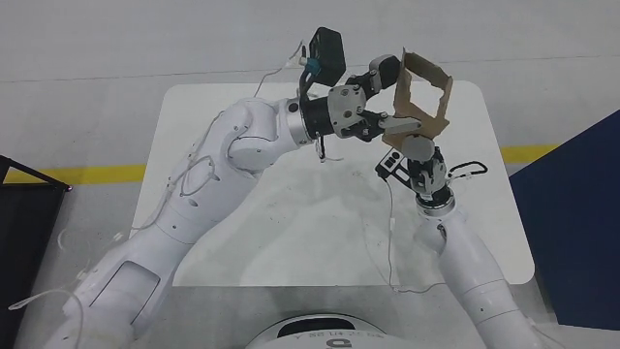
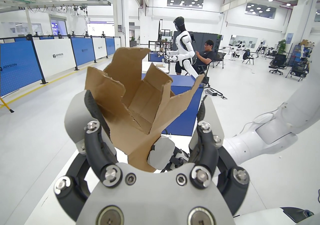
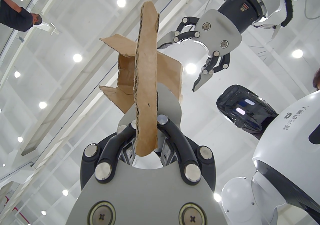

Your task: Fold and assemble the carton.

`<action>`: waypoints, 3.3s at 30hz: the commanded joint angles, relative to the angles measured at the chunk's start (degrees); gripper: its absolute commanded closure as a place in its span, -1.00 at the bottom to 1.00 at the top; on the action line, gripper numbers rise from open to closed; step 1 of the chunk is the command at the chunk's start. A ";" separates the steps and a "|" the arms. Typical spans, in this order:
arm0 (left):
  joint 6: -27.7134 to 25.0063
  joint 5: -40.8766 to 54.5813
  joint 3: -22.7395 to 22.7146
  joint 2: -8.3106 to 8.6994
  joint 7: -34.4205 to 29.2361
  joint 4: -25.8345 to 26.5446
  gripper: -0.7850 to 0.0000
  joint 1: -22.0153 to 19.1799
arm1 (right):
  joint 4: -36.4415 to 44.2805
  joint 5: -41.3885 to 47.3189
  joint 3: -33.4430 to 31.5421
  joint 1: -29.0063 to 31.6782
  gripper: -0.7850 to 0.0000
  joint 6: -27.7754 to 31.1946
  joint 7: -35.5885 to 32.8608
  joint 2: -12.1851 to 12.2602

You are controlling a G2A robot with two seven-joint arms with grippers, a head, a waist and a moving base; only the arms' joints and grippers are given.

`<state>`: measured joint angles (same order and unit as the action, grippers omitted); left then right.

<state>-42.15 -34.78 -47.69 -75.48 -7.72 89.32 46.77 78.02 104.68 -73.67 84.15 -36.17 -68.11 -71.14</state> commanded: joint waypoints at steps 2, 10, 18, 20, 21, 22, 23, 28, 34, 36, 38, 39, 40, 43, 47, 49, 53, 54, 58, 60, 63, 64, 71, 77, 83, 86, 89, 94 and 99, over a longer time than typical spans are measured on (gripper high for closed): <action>-0.50 2.72 0.75 -0.31 -1.68 -0.24 -0.76 -0.51 | 0.14 0.19 -0.05 0.02 1.00 0.06 -0.06 0.11; -0.16 3.97 1.13 -0.92 -3.93 -1.52 -0.64 -1.94 | 0.27 0.72 0.09 -0.14 1.00 0.37 -0.37 0.33; 0.86 6.17 1.55 -1.52 -5.87 -2.27 0.04 -2.70 | -0.01 1.15 0.37 -0.67 1.00 0.75 -0.75 0.50; 1.18 6.76 1.90 -1.74 -6.50 -2.54 0.10 -3.07 | -0.08 1.29 0.43 -0.80 1.00 0.88 -0.88 0.54; 1.29 6.98 2.08 -1.85 -6.87 -2.65 0.13 -3.32 | -0.12 1.40 0.46 -0.84 1.00 0.94 -0.94 0.56; 1.43 7.14 2.26 -1.96 -7.28 -2.82 0.17 -3.55 | -0.15 1.55 0.51 -0.88 1.00 0.95 -0.96 0.58; 1.55 7.32 2.39 -2.06 -7.56 -2.94 0.18 -3.77 | -0.16 1.67 0.51 -0.91 1.00 1.05 -1.05 0.60; 1.87 7.09 2.79 -2.51 -8.67 -3.40 0.13 -4.77 | -0.36 1.95 0.52 -0.99 1.00 1.25 -1.25 0.76; 2.38 5.77 2.54 -2.83 -9.07 -3.70 0.00 -5.33 | -0.47 2.52 0.63 -1.19 1.00 1.27 -1.28 0.93; 2.91 4.10 2.26 -2.83 -9.50 -3.66 -0.09 -5.56 | -0.45 2.55 0.69 -1.29 1.00 1.33 -1.33 0.98; 3.48 3.09 2.04 -2.85 -9.62 -3.52 -0.13 -5.45 | -0.47 2.57 0.80 -1.42 1.00 1.32 -1.32 1.02; 3.71 2.61 1.92 -2.86 -9.68 -3.41 -0.16 -5.41 | -0.40 2.53 0.87 -1.50 1.00 1.32 -1.33 1.03; 4.00 2.01 1.77 -2.86 -9.66 -3.30 -0.15 -5.37 | -0.26 2.38 0.99 -1.56 1.00 1.31 -1.31 1.05; 4.56 1.24 1.54 -2.92 -9.67 -3.15 -0.07 -5.14 | 0.42 1.34 1.27 -1.49 1.00 1.85 -1.85 1.14; 5.26 1.82 1.37 -3.08 -10.26 -3.15 -0.06 -5.09 | 1.22 -0.27 1.54 -1.16 1.00 2.91 -2.91 1.28; 5.53 2.06 1.30 -3.17 -10.65 -2.98 -0.06 -5.20 | 1.26 -1.31 1.55 -1.08 1.00 3.55 -3.55 1.36; 5.65 2.37 0.81 -3.21 -11.50 -2.56 -0.41 -5.28 | 0.89 -1.50 1.74 -1.17 1.00 3.95 -3.95 1.41; 5.54 2.36 0.45 -3.15 -11.56 -2.46 -0.56 -5.21 | 0.73 -1.38 1.74 -1.24 1.00 3.96 -3.96 1.42; 4.88 2.50 -2.48 -2.58 -10.55 -1.94 -1.00 -3.84 | 0.48 -1.38 1.81 -1.42 1.00 3.94 -3.93 1.47; 3.89 3.20 -4.36 -2.16 -10.04 -1.57 -1.00 -2.72 | 0.34 -1.84 1.74 -1.49 1.00 3.75 -3.74 1.52; 2.28 3.95 -7.66 -1.42 -9.29 -0.95 -1.00 -0.85 | 0.34 -1.84 1.74 -1.49 1.00 3.75 -3.74 1.52; 2.10 3.77 -8.87 -1.14 -9.17 -0.72 -1.00 -0.17 | 0.34 -1.84 1.74 -1.49 1.00 3.75 -3.74 1.52; 2.03 2.46 -15.24 0.35 -8.00 1.73 -1.00 5.01 | 1.29 -2.06 1.71 -1.35 1.00 4.75 -2.01 1.44; 3.10 -1.80 -16.81 0.78 -7.50 1.81 -1.00 6.00 | 3.38 -7.56 2.31 -0.86 1.00 4.98 -0.94 1.48; 4.94 -9.46 -18.20 1.18 -6.80 2.83 -1.00 5.73 | 2.98 -13.87 3.52 -0.79 1.00 5.31 -1.30 1.55; 4.78 -9.63 -18.55 1.30 -6.36 2.83 -1.00 5.95 | 2.72 -15.99 4.09 -0.82 1.00 5.05 -1.25 1.59; 4.61 -9.65 -18.50 1.38 -7.01 2.52 -1.00 5.77 | 2.72 -15.99 4.09 -0.82 1.00 5.05 -1.25 1.59; 5.45 -9.95 -18.05 1.43 -8.91 0.10 -1.00 4.86 | 2.90 -16.19 4.20 -0.72 1.00 5.29 -0.34 1.57; 4.13 -8.53 -16.74 1.35 -11.40 -1.65 -1.00 3.11 | 4.32 -18.48 5.32 -0.03 1.00 4.98 2.94 1.57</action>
<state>-37.56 -43.96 -64.75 -74.10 -18.69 87.82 50.25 82.23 86.47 -68.53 83.99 -31.02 -65.34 -69.57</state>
